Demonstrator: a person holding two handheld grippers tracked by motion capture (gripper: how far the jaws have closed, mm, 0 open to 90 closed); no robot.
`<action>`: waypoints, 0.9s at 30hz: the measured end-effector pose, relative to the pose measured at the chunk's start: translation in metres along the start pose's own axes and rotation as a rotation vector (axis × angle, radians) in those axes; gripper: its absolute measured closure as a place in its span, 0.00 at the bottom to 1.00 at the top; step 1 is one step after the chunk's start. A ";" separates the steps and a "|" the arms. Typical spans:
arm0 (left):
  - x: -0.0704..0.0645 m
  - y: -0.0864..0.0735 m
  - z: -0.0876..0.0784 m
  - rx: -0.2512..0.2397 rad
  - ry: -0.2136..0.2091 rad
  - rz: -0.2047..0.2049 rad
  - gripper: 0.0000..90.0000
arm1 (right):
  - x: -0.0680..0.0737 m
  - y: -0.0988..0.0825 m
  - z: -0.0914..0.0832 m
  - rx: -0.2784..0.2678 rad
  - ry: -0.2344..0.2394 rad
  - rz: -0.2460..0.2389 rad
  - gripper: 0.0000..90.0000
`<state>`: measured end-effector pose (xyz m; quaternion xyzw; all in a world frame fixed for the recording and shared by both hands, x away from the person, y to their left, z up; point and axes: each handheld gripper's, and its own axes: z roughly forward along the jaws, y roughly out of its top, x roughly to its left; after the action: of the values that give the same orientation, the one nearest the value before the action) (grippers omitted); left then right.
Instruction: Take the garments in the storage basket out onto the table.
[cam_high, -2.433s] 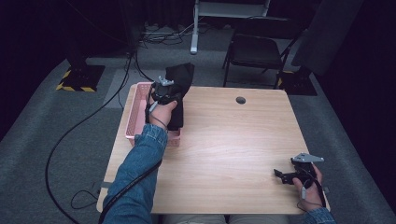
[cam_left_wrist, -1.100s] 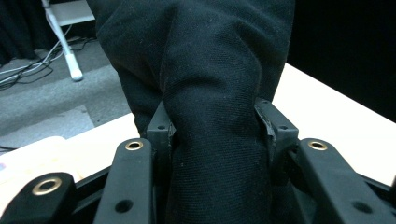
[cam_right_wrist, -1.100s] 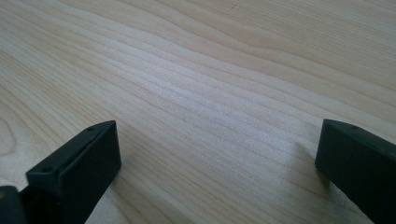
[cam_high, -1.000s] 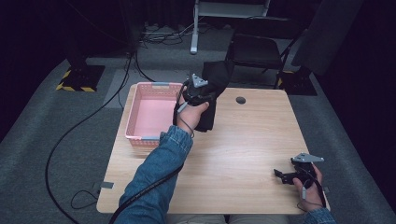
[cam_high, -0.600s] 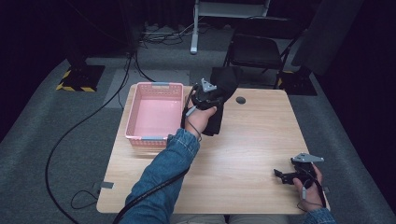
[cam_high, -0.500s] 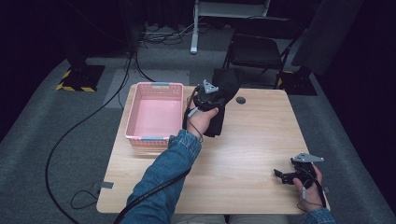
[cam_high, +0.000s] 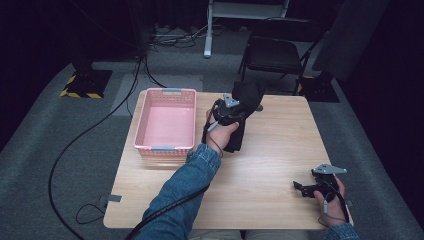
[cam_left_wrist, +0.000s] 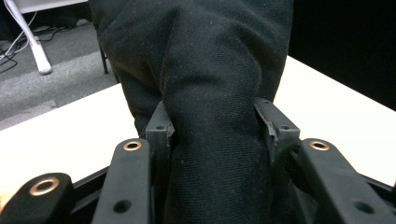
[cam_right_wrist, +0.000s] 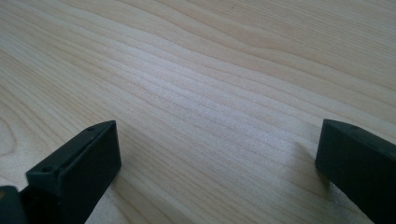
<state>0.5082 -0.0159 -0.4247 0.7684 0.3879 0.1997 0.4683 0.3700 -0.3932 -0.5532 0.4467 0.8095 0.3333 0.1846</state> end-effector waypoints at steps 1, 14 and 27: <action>0.000 -0.001 0.001 -0.003 0.001 -0.002 0.62 | 0.000 0.000 0.000 0.000 0.000 -0.001 0.00; -0.003 -0.017 0.011 -0.024 0.005 -0.010 0.61 | 0.000 0.000 0.000 0.000 0.000 0.000 0.00; -0.008 -0.030 0.020 -0.036 0.000 -0.008 0.61 | 0.000 0.000 0.000 0.000 0.000 0.000 0.00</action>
<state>0.5047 -0.0259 -0.4598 0.7581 0.3874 0.2047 0.4830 0.3700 -0.3932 -0.5532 0.4469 0.8094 0.3334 0.1845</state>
